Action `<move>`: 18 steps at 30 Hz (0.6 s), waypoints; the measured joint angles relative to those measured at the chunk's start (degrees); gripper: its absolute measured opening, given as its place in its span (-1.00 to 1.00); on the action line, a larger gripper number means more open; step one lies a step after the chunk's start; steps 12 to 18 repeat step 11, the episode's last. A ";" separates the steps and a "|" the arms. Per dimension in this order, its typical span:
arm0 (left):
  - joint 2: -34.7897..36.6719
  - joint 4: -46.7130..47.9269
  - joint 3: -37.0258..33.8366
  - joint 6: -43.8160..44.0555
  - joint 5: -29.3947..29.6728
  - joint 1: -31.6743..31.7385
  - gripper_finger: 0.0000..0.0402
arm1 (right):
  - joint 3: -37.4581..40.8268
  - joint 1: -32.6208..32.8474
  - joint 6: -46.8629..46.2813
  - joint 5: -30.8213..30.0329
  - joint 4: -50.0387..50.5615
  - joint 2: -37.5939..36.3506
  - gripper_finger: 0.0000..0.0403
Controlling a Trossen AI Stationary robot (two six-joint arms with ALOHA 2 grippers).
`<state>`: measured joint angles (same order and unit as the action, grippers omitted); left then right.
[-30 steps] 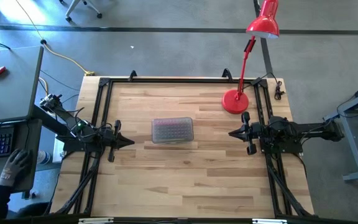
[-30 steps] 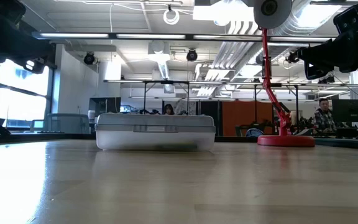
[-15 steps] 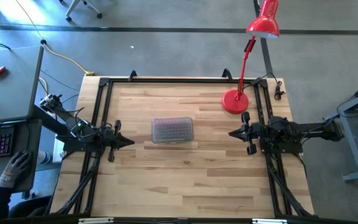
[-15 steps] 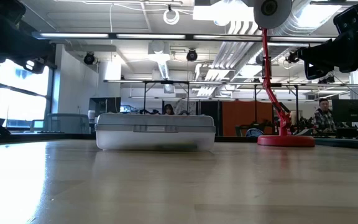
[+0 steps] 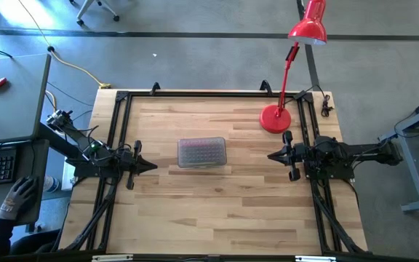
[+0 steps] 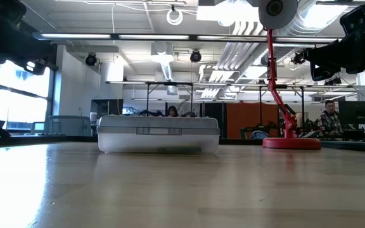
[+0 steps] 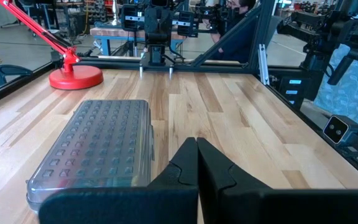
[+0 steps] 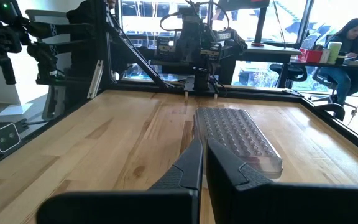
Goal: Pick & place school supplies into a supply box
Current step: Return to Home Position
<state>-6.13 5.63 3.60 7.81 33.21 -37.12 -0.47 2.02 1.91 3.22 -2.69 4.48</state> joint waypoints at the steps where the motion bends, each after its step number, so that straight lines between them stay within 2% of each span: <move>1: 0.00 0.00 -0.01 -0.02 -0.01 -0.02 -0.87 | 0.00 0.00 0.00 0.00 0.02 0.02 -1.00; 18: -0.02 0.00 0.00 0.00 0.00 -0.02 -0.87 | 0.00 0.00 0.00 0.00 0.01 0.01 -1.00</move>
